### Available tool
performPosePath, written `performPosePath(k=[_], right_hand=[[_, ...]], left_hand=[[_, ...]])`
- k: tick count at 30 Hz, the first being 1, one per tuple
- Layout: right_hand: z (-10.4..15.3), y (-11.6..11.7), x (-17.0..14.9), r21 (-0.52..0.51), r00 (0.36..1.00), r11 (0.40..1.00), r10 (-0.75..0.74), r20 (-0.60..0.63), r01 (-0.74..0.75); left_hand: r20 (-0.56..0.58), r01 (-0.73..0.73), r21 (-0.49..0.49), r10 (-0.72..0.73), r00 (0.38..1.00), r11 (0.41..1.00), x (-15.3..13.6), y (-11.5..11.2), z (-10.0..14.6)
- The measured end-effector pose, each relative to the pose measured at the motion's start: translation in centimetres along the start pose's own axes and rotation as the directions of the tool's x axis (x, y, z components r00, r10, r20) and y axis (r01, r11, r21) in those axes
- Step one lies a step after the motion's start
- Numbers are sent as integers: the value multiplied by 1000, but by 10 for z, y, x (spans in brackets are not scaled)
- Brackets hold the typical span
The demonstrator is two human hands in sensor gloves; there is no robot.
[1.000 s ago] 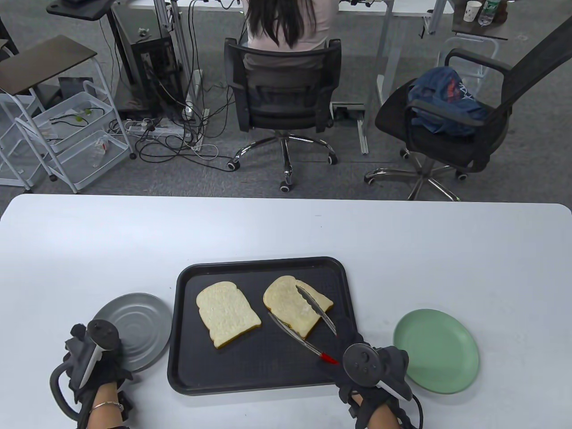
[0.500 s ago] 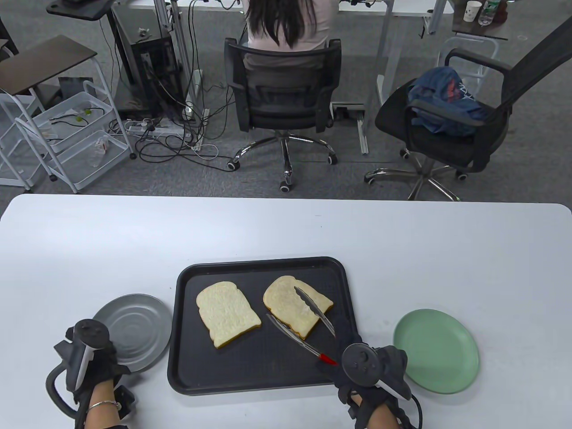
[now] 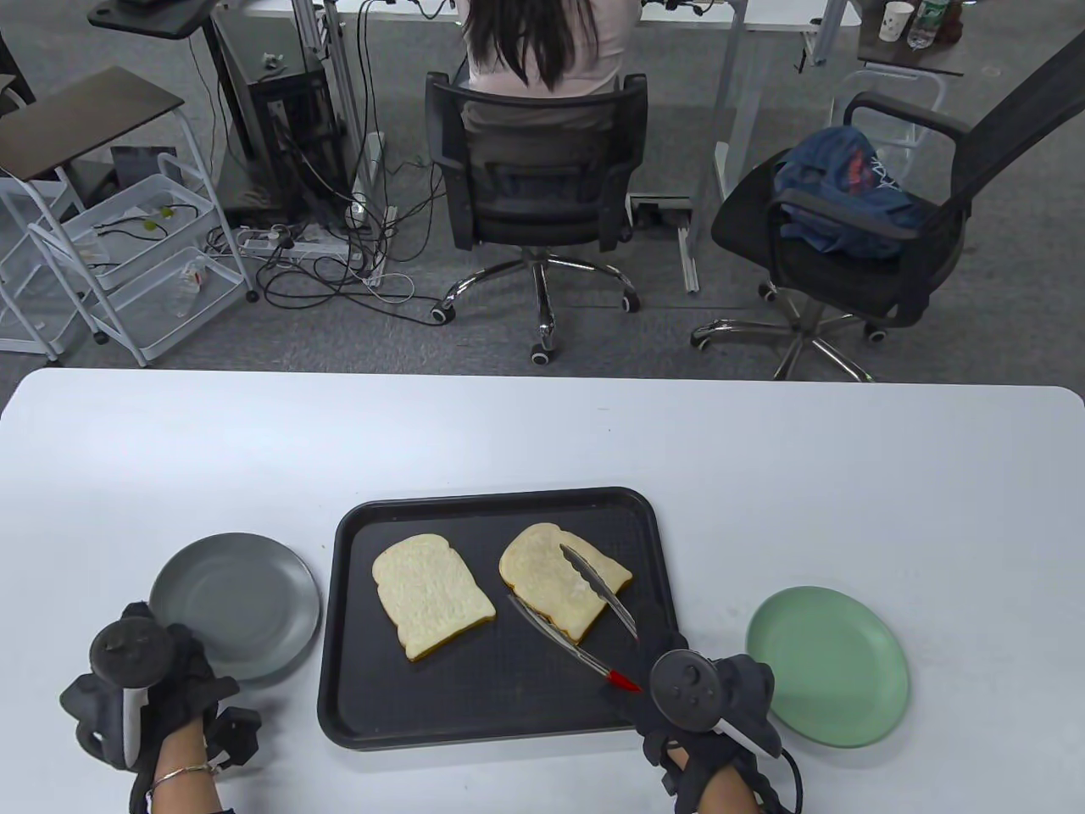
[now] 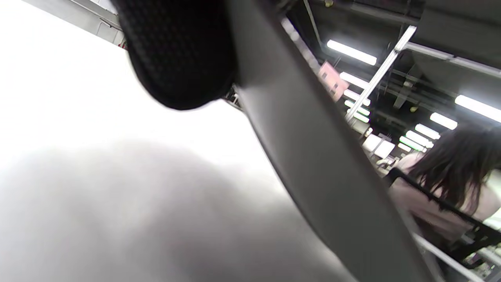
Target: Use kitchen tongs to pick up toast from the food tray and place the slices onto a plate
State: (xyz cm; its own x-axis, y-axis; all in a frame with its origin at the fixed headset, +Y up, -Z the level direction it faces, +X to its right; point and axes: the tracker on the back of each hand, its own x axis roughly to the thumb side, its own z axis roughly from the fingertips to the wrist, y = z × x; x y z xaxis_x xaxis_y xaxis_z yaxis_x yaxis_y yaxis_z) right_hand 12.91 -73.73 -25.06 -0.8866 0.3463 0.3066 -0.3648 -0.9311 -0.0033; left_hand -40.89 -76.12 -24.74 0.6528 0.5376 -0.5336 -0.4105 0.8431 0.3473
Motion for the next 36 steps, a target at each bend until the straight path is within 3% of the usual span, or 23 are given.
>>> performPosePath(k=[4, 6, 9, 17, 26, 33, 36], right_hand=[[0, 0, -1, -1, 1000, 1000, -3, -1, 3], [0, 0, 0, 0, 1000, 1000, -3, 1, 3], [0, 1, 0, 7, 1000, 1000, 0, 2, 0], [-2, 5, -1, 48, 1000, 999, -17, -11, 18], [-14, 8, -19, 66, 976, 978, -191, -105, 198], [-14, -11, -47, 39, 833, 859, -483, -268, 511], [-11, -20, -64, 41, 780, 817, -532, -331, 575]], left_hand=[[45, -169, -1, 169, 985, 986, -5, 10, 8], [42, -321, -63, 324, 945, 945, -7, 11, 11], [68, -396, -154, 409, 910, 905, -3, 8, 13], [97, -383, -277, 422, 901, 881, 4, -16, 12], [117, -332, -333, 388, 914, 882, 6, -32, 7], [121, -350, -348, 412, 903, 870, 5, -31, 7], [120, -359, -350, 422, 899, 865, 5, -31, 6]])
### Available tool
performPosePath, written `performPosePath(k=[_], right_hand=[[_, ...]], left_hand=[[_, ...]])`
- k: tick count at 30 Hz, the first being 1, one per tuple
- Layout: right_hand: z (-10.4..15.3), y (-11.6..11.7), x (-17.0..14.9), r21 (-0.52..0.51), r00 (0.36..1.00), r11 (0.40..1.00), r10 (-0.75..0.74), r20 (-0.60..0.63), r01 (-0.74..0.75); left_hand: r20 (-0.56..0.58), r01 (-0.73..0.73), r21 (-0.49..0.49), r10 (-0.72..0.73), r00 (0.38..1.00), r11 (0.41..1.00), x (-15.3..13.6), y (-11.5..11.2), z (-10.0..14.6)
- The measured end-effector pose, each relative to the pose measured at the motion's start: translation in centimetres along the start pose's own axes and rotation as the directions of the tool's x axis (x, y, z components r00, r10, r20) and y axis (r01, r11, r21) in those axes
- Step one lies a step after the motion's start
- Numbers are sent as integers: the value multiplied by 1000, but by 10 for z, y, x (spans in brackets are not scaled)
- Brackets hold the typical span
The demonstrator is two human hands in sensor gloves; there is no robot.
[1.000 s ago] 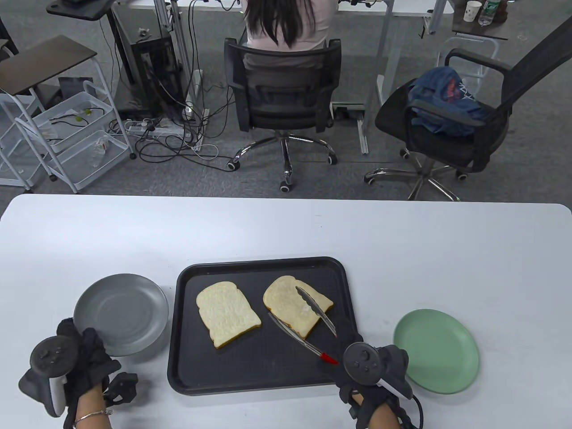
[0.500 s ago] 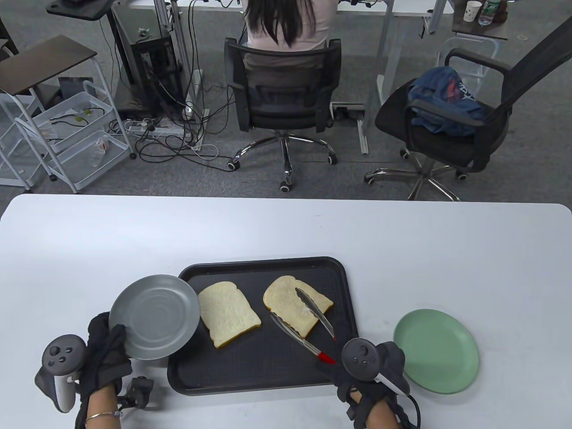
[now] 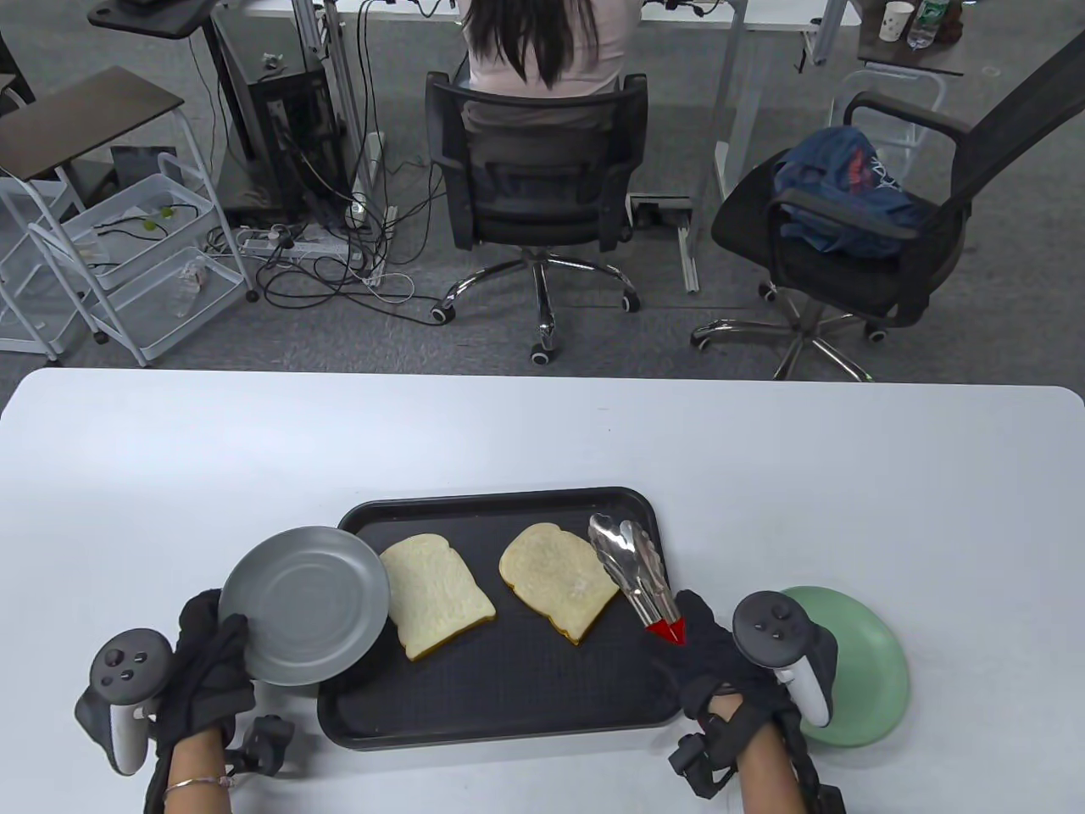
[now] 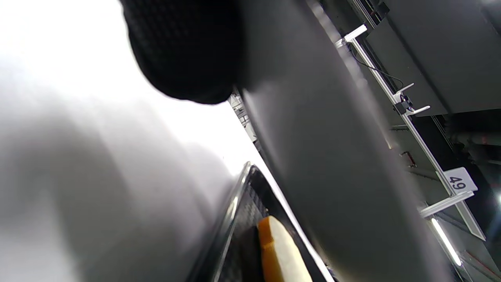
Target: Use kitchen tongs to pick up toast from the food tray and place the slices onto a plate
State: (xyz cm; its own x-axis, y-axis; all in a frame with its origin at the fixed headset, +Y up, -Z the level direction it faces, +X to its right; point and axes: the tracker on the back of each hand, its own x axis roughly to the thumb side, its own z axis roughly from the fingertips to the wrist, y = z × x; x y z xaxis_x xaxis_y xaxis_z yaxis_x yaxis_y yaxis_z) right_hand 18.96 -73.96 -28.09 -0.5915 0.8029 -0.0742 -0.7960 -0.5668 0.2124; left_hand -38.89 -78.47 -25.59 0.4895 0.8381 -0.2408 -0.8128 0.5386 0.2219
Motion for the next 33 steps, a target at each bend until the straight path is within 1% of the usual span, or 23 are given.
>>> performPosePath(k=[4, 5, 9, 16, 19, 21, 23, 27, 33], right_hand=[[-1, -13, -14, 29, 996, 999, -23, -85, 25], [-1, -16, -20, 60, 992, 997, -37, -122, 44], [-4, -15, -33, 145, 979, 985, -64, -195, 94], [-19, -4, -44, 190, 968, 978, -34, -247, 83], [-27, 3, -48, 192, 960, 980, 10, -278, 45], [-32, 6, -49, 202, 957, 978, 3, -291, 59], [-36, 8, -49, 191, 956, 979, -17, -293, 76], [-41, 12, -48, 235, 956, 966, -40, -292, 112], [-47, 23, -42, 324, 957, 937, -36, -287, 132]], left_hand=[[4, 1, -6, -1, 1000, 1000, 0, -1, 0], [5, 4, -6, -4, 1000, 1000, 0, -1, 0], [9, 4, -5, -4, 1000, 1000, 0, 0, -1], [14, -8, -5, 8, 1000, 1000, 0, 1, -1], [20, -11, -4, 11, 1000, 1000, 0, 1, -1], [25, -10, -4, 10, 1000, 1000, 0, 2, -1], [26, -12, -7, 13, 1000, 1000, 0, 2, -1], [28, -13, -14, 13, 1000, 1000, 0, 1, -1], [29, -22, -26, 23, 999, 999, 1, 0, -1]])
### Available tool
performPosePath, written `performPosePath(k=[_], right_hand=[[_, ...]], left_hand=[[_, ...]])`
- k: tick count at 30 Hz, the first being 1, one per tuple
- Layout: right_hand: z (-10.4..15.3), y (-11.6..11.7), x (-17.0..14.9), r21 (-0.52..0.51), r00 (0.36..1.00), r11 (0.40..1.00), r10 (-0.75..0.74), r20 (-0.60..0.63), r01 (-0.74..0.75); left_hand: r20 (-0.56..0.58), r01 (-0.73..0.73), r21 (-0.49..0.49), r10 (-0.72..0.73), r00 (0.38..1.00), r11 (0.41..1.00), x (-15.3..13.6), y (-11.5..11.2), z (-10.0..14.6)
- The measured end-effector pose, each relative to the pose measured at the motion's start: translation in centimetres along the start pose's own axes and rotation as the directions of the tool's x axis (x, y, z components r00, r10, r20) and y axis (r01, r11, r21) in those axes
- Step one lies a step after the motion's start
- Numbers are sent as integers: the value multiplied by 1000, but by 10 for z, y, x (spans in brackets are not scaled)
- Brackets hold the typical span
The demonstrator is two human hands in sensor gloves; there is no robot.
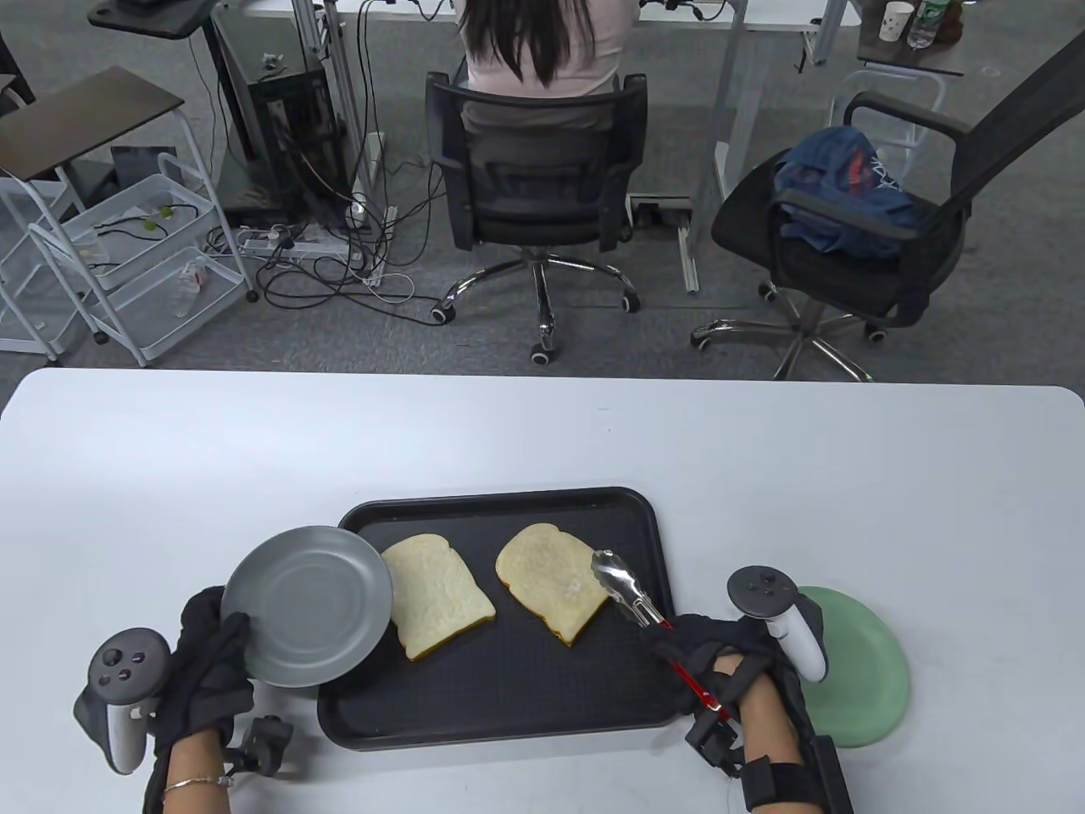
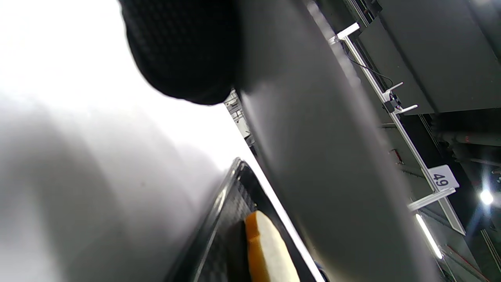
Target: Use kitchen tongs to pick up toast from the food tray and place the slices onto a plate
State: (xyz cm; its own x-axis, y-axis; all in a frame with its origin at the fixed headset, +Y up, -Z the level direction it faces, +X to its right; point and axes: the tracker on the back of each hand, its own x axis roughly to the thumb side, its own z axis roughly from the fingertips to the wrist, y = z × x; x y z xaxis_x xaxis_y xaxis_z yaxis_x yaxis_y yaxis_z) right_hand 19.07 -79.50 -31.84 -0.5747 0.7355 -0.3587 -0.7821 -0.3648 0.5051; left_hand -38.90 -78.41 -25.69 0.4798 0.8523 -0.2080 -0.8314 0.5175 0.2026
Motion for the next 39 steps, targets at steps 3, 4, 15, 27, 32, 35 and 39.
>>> performPosePath(k=[3, 4, 15, 27, 32, 35, 39], right_hand=[[-7, 9, 1, 86, 1000, 996, -18, 12, 17], [-9, 12, 1, 96, 1000, 995, -13, 14, 11], [-5, 17, 6, 87, 999, 996, -6, 32, 3], [47, 17, 64, 34, 976, 998, -64, 209, 58], [56, 40, 105, 75, 958, 997, -41, 283, 20], [52, 61, 127, 109, 951, 994, -25, 309, -9], [38, 93, 146, 159, 945, 987, -24, 326, -30]], left_hand=[[4, -10, -9, 10, 1000, 1000, 0, -1, 0], [4, -13, -12, 13, 1000, 1000, 0, -1, 0], [3, -49, -38, 49, 999, 998, 0, -4, 1], [9, -66, -81, 66, 998, 995, 1, -10, 2], [19, -78, -109, 80, 997, 991, 3, -15, 2], [25, -87, -118, 90, 996, 989, 5, -16, 2], [28, -106, -131, 110, 994, 986, 5, -18, 2]])
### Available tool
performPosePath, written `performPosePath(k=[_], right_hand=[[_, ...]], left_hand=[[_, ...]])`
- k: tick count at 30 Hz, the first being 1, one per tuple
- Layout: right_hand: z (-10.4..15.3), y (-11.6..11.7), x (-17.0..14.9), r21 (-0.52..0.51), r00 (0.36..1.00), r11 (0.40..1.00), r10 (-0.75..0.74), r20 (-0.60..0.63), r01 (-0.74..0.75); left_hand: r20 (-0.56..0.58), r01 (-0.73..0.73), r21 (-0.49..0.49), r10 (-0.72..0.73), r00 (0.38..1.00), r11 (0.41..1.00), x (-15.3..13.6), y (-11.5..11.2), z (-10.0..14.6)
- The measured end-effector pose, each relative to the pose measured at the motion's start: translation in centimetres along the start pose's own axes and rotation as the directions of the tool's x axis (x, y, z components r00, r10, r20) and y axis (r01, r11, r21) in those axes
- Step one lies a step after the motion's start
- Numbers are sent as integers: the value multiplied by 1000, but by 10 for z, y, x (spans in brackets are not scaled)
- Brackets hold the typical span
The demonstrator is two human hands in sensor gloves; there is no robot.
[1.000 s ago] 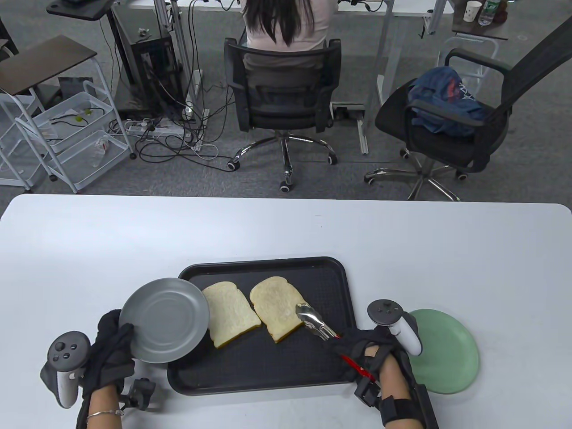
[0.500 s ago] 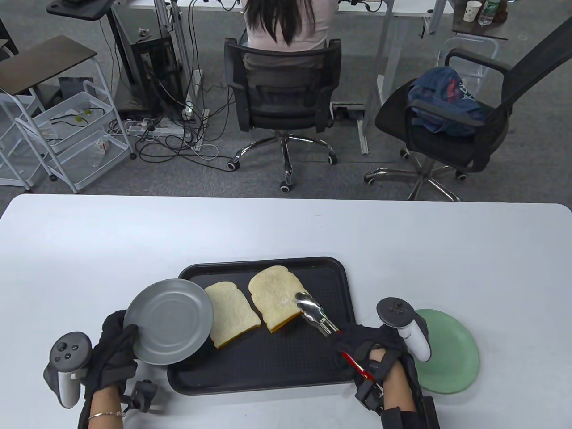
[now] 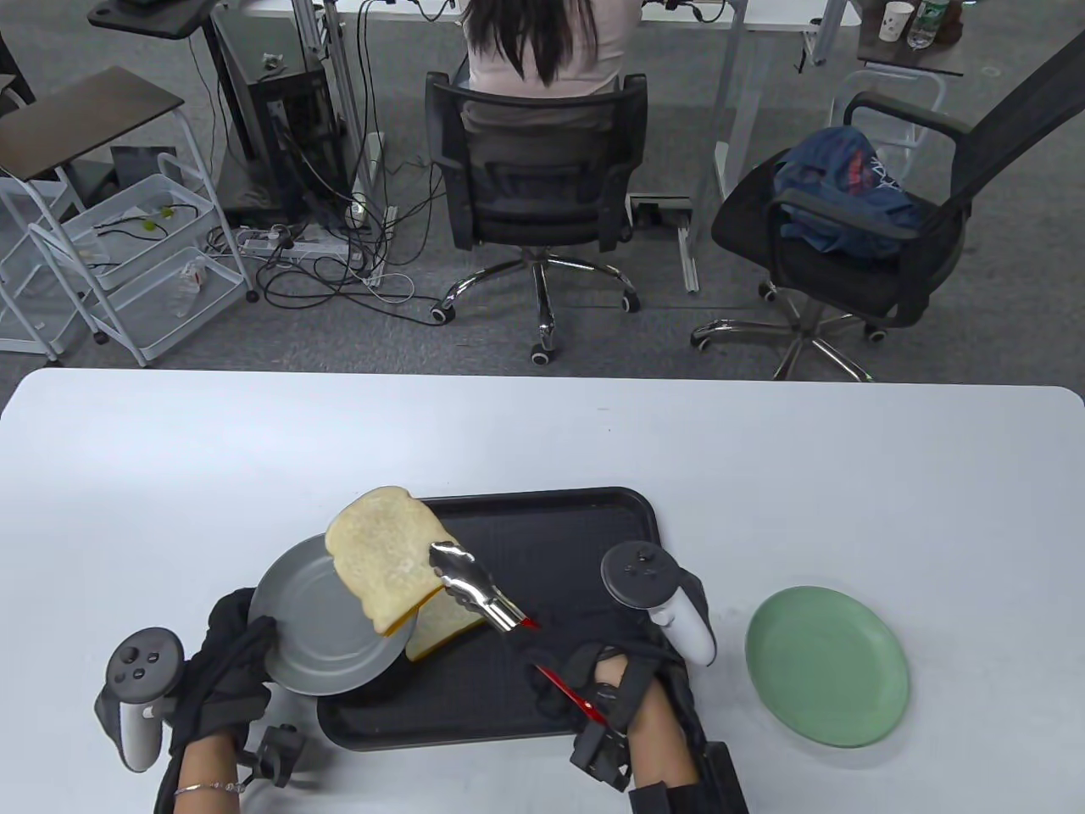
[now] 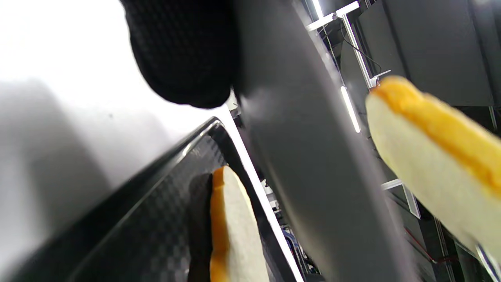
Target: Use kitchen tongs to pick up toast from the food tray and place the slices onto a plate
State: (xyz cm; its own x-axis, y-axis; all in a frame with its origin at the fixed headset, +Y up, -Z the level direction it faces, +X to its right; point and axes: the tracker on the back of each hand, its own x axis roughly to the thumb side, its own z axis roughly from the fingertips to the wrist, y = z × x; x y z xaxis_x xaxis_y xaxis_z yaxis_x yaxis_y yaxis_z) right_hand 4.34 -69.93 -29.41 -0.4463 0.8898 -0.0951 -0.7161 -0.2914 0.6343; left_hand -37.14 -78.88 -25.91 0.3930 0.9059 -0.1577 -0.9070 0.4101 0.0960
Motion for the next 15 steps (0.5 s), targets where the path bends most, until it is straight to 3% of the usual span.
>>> performPosePath(k=[6, 15], right_hand=[[-33, 41, 1, 67, 999, 997, 35, -39, -33], [-37, 51, 2, 49, 985, 992, 122, -123, -116]], left_hand=[[4, -14, -12, 14, 1000, 1000, 0, -3, 0], [18, -81, -24, 81, 997, 996, 0, -3, 0]])
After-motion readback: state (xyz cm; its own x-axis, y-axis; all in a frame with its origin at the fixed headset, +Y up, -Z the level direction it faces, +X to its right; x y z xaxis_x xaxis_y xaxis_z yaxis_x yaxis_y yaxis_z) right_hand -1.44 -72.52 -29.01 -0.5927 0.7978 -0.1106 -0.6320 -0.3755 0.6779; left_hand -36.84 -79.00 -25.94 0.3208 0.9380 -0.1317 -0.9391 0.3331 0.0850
